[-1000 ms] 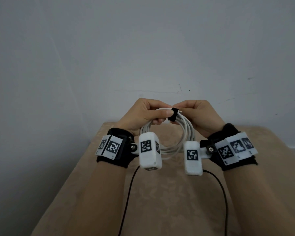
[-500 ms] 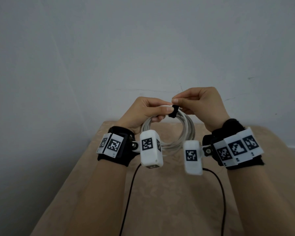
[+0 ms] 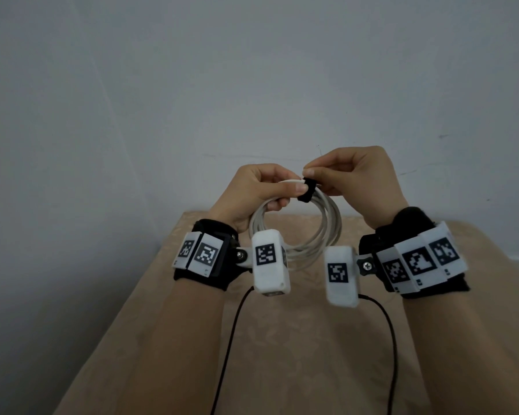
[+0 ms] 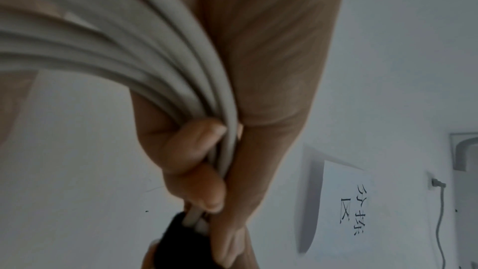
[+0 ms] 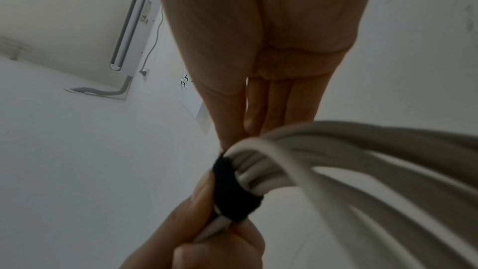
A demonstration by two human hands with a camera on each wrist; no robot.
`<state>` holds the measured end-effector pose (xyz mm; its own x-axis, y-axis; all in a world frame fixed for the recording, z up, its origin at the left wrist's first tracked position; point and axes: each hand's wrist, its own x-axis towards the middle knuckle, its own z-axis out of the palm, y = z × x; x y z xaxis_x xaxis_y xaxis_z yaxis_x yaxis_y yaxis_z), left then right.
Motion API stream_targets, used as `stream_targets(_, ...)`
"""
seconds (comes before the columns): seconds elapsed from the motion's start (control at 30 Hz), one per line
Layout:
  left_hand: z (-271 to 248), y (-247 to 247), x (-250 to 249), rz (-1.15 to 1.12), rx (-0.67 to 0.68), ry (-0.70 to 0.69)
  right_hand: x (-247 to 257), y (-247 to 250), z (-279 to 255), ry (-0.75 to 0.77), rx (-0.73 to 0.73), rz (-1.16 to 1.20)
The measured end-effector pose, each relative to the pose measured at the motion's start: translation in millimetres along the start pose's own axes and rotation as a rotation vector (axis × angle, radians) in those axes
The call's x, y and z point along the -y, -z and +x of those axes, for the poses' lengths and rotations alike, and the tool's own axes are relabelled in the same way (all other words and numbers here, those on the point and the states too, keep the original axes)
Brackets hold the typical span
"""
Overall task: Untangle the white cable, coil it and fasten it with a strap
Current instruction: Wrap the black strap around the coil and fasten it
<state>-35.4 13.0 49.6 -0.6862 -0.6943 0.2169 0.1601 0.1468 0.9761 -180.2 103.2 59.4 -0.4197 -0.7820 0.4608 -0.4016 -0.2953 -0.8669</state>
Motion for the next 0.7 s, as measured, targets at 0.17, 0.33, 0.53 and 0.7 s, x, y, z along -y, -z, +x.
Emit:
stream_targets(0.17,1.7,0.0,3.0,-0.013,-0.008,0.025,-1.3,1.0,-0.3,0.01,0.013,-0.027)
stream_targets(0.33,2.1,0.2,5.7,-0.022,-0.042,0.012,0.3,4.3,-1.1,0.012,0.091,0.013)
stream_targets(0.53,3.3,1.4,2.6,-0.088,-0.105,-0.029,2.6,5.3,-2.1,0.043,0.117,0.079)
stream_targets(0.7,6.2,4.1,6.0,-0.199,-0.173,0.03,-2.5,-2.7,-2.4,0.096,0.136,-0.069)
